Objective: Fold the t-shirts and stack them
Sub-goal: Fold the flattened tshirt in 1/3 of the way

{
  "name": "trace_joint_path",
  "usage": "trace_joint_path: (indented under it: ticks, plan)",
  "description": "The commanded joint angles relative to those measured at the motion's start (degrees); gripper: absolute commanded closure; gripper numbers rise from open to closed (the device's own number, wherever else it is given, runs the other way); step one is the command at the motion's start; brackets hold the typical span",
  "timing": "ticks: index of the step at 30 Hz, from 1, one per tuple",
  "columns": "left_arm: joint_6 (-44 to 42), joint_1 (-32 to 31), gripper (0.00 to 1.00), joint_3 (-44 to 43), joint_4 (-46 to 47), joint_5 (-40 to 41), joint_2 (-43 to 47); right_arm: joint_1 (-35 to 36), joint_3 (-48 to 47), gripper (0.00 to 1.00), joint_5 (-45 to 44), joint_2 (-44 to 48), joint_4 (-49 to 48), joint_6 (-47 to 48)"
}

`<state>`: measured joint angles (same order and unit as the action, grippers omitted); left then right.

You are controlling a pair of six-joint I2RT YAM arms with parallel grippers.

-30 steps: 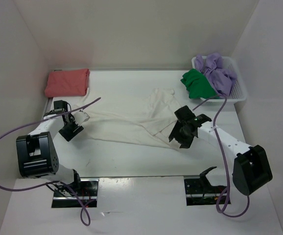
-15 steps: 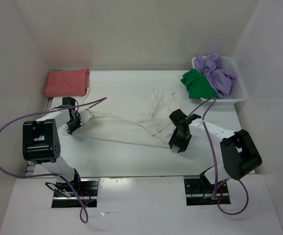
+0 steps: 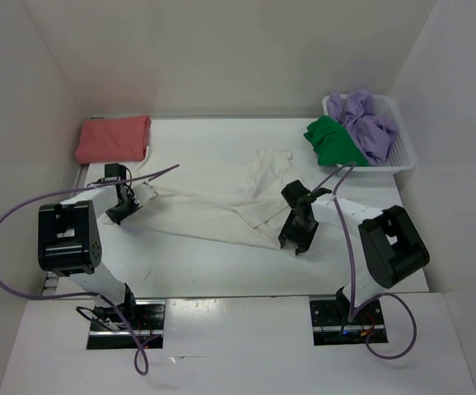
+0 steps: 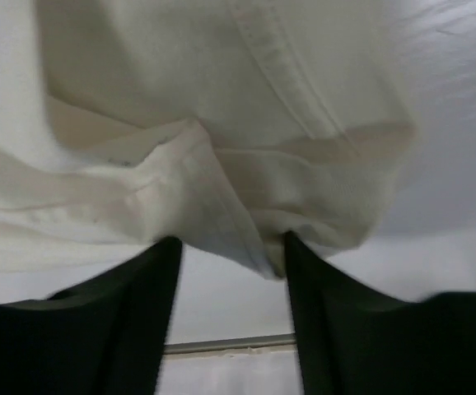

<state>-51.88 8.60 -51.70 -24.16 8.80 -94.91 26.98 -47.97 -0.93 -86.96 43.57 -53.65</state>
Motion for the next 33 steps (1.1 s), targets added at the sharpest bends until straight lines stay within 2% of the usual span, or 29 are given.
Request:
trace_joint_path:
  ticks: [1,3,4,5,7,8,10,13,18,22,24,27,28,30,31,32,33]
  plan:
    - [1.3,0.5,1.00,1.5,-0.8,-2.5,0.7,0.4,1.6,0.48,6.4,-4.0,-5.7,1.0]
    - [0.8,0.5,1.00,1.5,-0.8,-1.9,2.0,0.4,0.4,0.61,4.1,-4.0,-3.4,1.0]
    - [-0.4,0.5,1.00,1.5,-1.4,-1.3,2.0,0.4,-0.3,0.77,2.7,-4.0,-2.1,1.0]
    - [-0.9,0.5,1.00,2.1,-2.6,-0.5,3.0,-0.3,-1.2,0.84,0.4,-4.0,-0.6,1.5]
    - [-3.1,1.1,1.00,2.8,-4.0,0.1,5.2,-0.4,-4.2,0.97,-1.4,-1.7,4.4,1.5]
    - [-3.7,1.9,1.00,3.5,-6.0,0.7,6.0,-0.4,-5.3,0.98,-2.4,-1.2,6.2,2.3]
    - [-5.3,2.4,1.00,4.3,-9.2,0.1,8.3,-0.4,-7.1,0.98,-5.0,-0.7,12.0,4.1]
    - [-7.5,2.4,1.00,7.1,-14.3,2.8,11.8,-0.9,-7.8,0.98,-4.3,-3.2,18.5,8.9]
    - [-11.8,2.4,1.00,13.0,-21.4,6.7,21.2,0.8,-7.2,0.98,-0.5,-7.2,21.9,13.9]
    - [-15.4,2.4,1.00,16.6,-26.4,10.7,30.2,3.9,-10.2,0.91,-2.1,-7.2,27.2,13.2]
    - [-15.4,2.4,1.00,17.2,-29.2,10.7,31.2,6.0,-11.4,0.89,-2.6,-7.8,30.9,12.7]
    - [-15.4,1.9,1.00,17.2,-34.4,8.9,32.4,8.3,-11.4,0.80,-2.1,-8.4,30.9,13.4]
    - [-14.5,1.2,0.94,17.7,-35.0,8.9,32.9,8.3,-11.4,0.76,-2.1,-9.2,30.9,13.4]
    - [-13.1,1.2,0.77,18.3,-35.0,9.7,33.0,8.9,-11.4,0.58,-2.1,-9.7,30.9,13.4]
    - [-13.1,1.2,0.62,18.3,-35.7,11.0,33.5,8.9,-11.4,0.54,-2.1,-9.7,30.9,13.4]
    - [-13.1,1.2,0.40,18.8,-36.4,11.0,34.0,8.9,-11.4,0.51,-2.1,-9.0,30.9,13.4]
    - [-13.1,1.2,0.36,18.1,-38.3,11.0,34.0,8.9,-11.4,0.49,-2.1,-9.0,30.9,13.4]
